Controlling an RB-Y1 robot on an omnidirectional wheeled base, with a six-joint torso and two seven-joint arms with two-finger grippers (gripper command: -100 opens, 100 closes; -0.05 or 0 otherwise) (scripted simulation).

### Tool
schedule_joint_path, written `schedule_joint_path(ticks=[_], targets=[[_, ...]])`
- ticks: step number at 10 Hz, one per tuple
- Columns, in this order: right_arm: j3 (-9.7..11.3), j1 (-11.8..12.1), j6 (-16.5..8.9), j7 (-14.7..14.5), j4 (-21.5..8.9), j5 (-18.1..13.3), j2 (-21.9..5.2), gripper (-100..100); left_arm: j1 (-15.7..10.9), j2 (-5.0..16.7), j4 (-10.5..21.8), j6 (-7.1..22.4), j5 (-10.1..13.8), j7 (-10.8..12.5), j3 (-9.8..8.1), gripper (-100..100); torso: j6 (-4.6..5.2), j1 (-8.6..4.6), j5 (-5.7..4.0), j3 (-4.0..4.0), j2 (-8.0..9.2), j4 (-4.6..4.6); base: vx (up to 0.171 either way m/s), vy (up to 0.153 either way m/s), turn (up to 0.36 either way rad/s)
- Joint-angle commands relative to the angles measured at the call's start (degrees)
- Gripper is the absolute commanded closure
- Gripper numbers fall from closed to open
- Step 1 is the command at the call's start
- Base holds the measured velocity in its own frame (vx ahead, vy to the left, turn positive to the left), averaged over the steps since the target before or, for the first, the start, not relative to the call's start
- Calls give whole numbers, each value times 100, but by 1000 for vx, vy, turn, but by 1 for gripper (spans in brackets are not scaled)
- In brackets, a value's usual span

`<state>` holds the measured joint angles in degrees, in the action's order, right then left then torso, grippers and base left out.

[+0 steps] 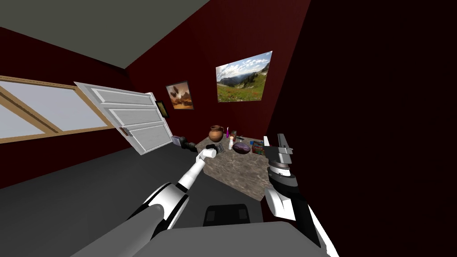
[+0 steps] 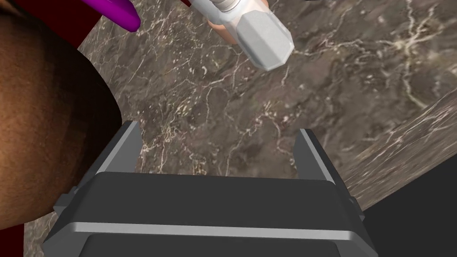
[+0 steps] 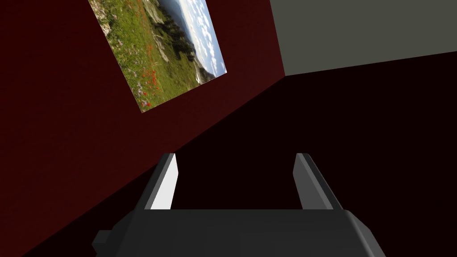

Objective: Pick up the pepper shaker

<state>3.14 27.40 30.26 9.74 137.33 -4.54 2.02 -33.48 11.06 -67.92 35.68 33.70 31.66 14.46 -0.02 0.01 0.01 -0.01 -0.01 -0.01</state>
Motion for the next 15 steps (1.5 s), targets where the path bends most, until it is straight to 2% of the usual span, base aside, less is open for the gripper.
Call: schedule_joint_path(ticks=[1,2,3,4,5,6,7,8,9,10,11,12,13,14,15], targets=[[0,0,0,0,0,0,0,0,-286,-2,286,259,126,147,12,-100,0,0,0,0,0,0,10,10,-39],[0,0,0,0,0,0,0,0,-286,-2,392,259,126,147,12,-100,2,0,0,-1,-2,1,14,13,-31],[0,0,0,0,0,0,0,0,-547,-4,604,502,249,287,20,-100,0,1,0,-1,-2,-1,17,15,-48],[0,0,0,0,0,0,0,0,-558,-4,752,502,249,287,20,-100,2,1,0,-2,-4,0,15,15,-31],[0,0,0,0,0,0,0,0,-791,-5,905,732,368,422,23,-100,0,2,1,-2,-3,-1,18,14,-58],[0,0,0,0,0,0,0,0,-821,-5,1086,732,368,422,23,-100,2,1,0,-2,-5,0,19,11,-32],[0,0,0,0,0,0,0,0,-1065,-6,1255,950,481,552,23,-100,0,1,0,-3,-5,-1,27,15,-54],[0,0,0,0,0,0,0,0,-1073,-6,1438,950,481,552,23,-100,1,1,0,-4,-7,-1,23,16,-38],[0,0,0,0,0,0,0,0,-1313,-6,1628,1154,589,677,20,-100,-1,3,1,-4,-6,-2,29,15,-78],[0,0,0,0,0,0,0,0,-1314,-6,1789,1154,589,677,20,-100,2,1,0,-4,-8,-1,24,14,-32],[0,0,0,0,0,0,0,0,-1544,-6,1991,1345,691,796,14,-100,-1,1,0,-4,-7,-2,24,11,-63],[0,0,0,0,0,0,0,0,-1544,-6,2113,1345,691,796,14,-100,1,0,0,-4,-7,-1,22,10,-36],[0,0,0,0,0,0,0,0,-1761,-5,2308,1522,787,908,6,-100,-1,0,0,-4,-6,-2,30,9,-78],[0,0,0,0,0,0,0,0,-1761,-5,2423,1522,787,908,6,-100,1,-1,0,-4,-8,-1,28,11,-40],[0,0,0,0,0,0,0,0,-1965,-6,2639,1684,878,1013,-4,-100,-1,0,0,-5,-8,-2,31,5,-71]])
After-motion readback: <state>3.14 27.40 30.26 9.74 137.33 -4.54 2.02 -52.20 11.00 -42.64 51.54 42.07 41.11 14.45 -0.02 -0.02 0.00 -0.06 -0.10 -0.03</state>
